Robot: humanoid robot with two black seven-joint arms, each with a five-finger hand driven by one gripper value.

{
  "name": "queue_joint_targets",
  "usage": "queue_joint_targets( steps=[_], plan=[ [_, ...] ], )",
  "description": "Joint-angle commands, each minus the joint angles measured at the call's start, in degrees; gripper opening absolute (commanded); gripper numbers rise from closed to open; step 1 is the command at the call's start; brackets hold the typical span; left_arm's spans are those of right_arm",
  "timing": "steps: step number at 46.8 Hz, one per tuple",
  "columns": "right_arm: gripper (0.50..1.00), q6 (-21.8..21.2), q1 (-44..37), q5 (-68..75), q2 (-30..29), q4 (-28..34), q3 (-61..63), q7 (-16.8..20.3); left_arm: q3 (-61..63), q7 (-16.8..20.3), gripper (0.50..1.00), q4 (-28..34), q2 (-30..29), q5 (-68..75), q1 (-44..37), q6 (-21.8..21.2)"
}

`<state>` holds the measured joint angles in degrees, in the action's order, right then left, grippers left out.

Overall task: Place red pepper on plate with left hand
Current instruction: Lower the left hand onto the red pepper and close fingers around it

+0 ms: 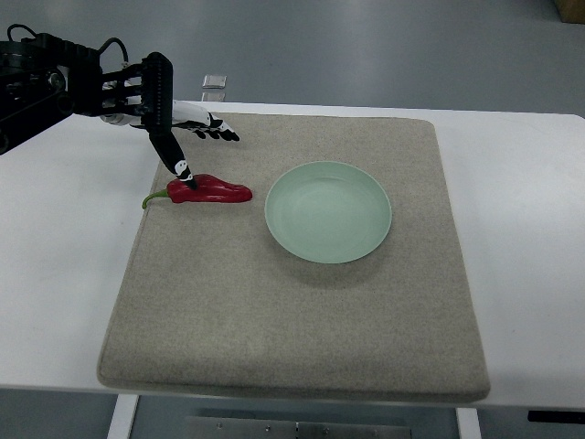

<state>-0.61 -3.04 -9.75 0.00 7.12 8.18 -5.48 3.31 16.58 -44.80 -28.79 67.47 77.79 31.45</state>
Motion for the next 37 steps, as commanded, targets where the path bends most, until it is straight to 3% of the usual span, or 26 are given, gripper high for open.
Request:
queue_joint_targets(
  steps=[1,8,37],
  plan=[
    [0.932,0.00,-0.03,0.00,0.00,0.00,0.00,0.03,0.12,0.11,0.992,-0.02,1.54,2.92,-0.35,-1.13],
    [0.932,0.00,-0.03,0.00,0.00,0.00,-0.09,0.03,0.12,0.03,0.992,-0.02,1.72,3.72,-1.59,-2.97],
    [0.932,0.00,0.05,0.00,0.00,0.00,0.00,0.03,0.21,0.12,0.958,0.42,2.86,5.91,-3.08,-3.06]
  ],
)
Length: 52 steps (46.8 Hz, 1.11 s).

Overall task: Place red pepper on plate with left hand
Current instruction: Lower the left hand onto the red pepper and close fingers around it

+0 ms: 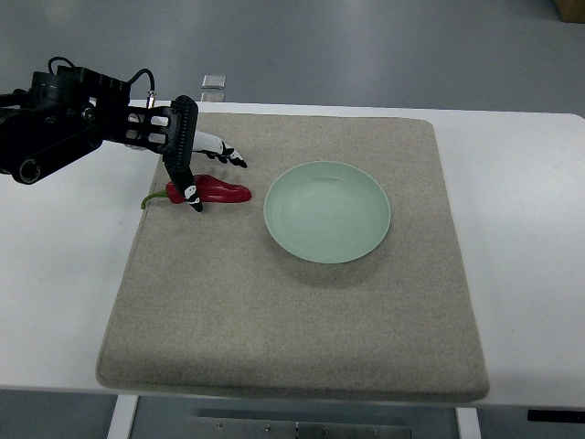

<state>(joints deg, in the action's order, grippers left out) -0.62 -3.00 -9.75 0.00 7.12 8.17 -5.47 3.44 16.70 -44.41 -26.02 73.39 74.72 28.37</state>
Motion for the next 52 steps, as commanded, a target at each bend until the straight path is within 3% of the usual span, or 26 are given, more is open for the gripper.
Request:
queue_joint_targets(
  steps=[1,23,30,32,40,52],
  plan=[
    [0.932,0.00,0.01,0.00,0.00,0.00,0.00,0.02,0.08,-0.09,0.951,0.12,0.09,0.09,-0.02,0.01],
    [0.932,0.00,-0.07,0.00,0.00,0.00,0.00,0.02,0.69,-0.18,0.821,0.29,0.62,1.14,-0.19,-0.95],
    [0.932,0.00,-0.07,0.00,0.00,0.00,0.00,0.02,0.69,-0.18,0.703,0.47,0.62,2.11,-0.10,-2.62],
    [0.932,0.00,0.01,0.00,0.00,0.00,0.00,-0.07,0.69,-0.18,0.692,0.38,0.62,2.29,-0.02,-2.71],
    [0.932,0.00,0.01,0.00,0.00,0.00,0.00,0.02,0.69,-0.18,0.500,0.38,0.71,2.29,0.07,-2.80],
    [0.932,0.00,-0.07,0.00,0.00,0.00,0.00,0.02,0.61,-0.18,0.500,0.38,0.79,2.20,0.25,-2.80]
  ],
)
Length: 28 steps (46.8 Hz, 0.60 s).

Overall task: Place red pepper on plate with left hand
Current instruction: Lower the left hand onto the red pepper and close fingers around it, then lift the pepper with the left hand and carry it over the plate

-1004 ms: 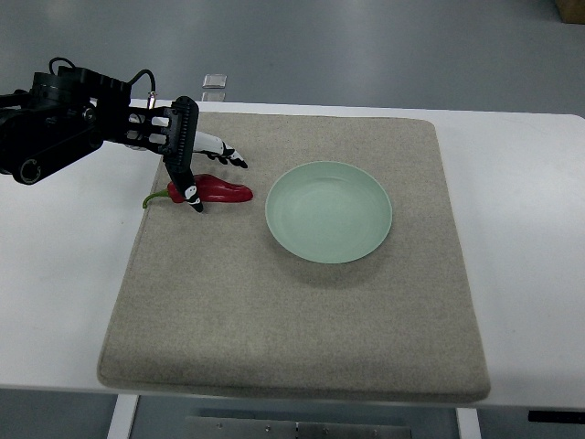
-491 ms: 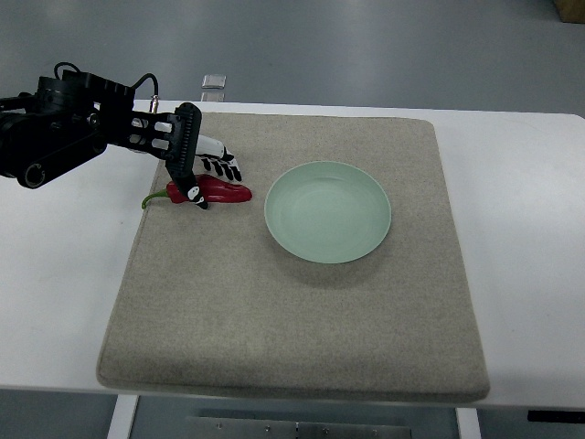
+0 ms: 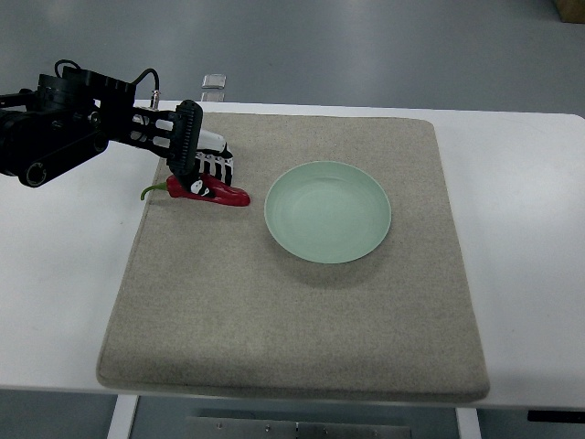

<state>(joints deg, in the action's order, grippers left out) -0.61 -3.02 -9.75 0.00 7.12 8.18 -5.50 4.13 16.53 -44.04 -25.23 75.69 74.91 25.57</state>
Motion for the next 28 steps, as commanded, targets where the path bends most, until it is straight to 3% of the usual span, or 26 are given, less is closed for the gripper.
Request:
queue_joint_targets(
  steps=[1,19,28],
  plan=[
    [0.932,0.00,-0.06,0.00,0.00,0.00,0.00,0.05,-0.09,-0.01,0.500,0.00,0.00,-0.10,0.06,0.01],
    [0.932,0.00,0.03,0.00,0.00,0.00,0.00,0.05,-1.41,0.17,0.500,-0.17,0.18,-1.59,3.22,-1.05],
    [0.932,0.00,-0.06,0.00,0.00,0.00,0.00,-0.04,-3.60,0.17,0.500,-0.17,3.51,-1.51,4.72,-0.70]
  ],
)
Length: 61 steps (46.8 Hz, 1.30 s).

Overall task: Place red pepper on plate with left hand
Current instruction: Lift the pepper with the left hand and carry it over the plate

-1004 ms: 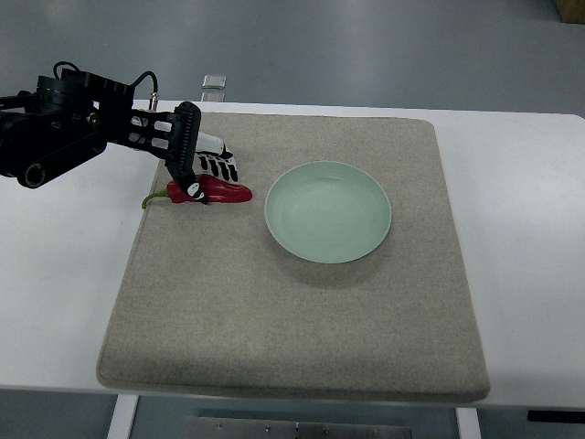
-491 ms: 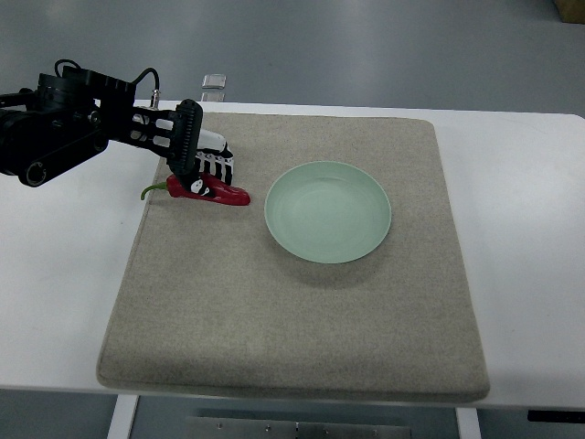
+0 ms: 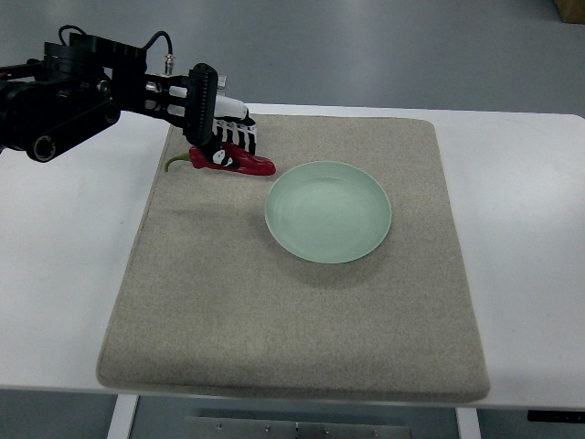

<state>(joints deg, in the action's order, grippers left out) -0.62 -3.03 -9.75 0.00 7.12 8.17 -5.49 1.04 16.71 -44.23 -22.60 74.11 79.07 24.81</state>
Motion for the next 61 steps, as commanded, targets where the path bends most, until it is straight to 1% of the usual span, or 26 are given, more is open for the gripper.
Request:
queue_joint_targets(
  steps=[1,25,35,40,43,61],
  plan=[
    [0.932,0.00,-0.05,0.00,0.00,0.00,0.00,-0.04,-0.60,-0.02,0.500,0.02,1.33,0.07,0.73,-0.03],
    [0.932,0.00,-0.05,0.00,0.00,0.00,0.00,0.04,-0.86,-0.02,0.500,0.28,9.77,0.07,0.65,-0.64],
    [0.932,0.00,0.04,0.00,0.00,0.00,0.00,0.04,-0.86,-0.02,0.500,2.83,13.20,0.07,0.21,-0.73],
    [0.932,0.00,0.04,0.00,0.00,0.00,0.00,-0.04,-1.21,-0.02,0.500,3.71,14.69,0.07,0.12,-1.87],
    [0.932,0.00,0.04,0.00,0.00,0.00,0.00,0.04,-1.83,-0.10,0.500,4.24,15.30,-0.02,0.21,-2.49],
    [0.932,0.00,0.04,0.00,0.00,0.00,0.00,-0.04,-2.18,-0.19,0.500,4.33,18.03,0.07,-0.14,-2.67]
  ],
)
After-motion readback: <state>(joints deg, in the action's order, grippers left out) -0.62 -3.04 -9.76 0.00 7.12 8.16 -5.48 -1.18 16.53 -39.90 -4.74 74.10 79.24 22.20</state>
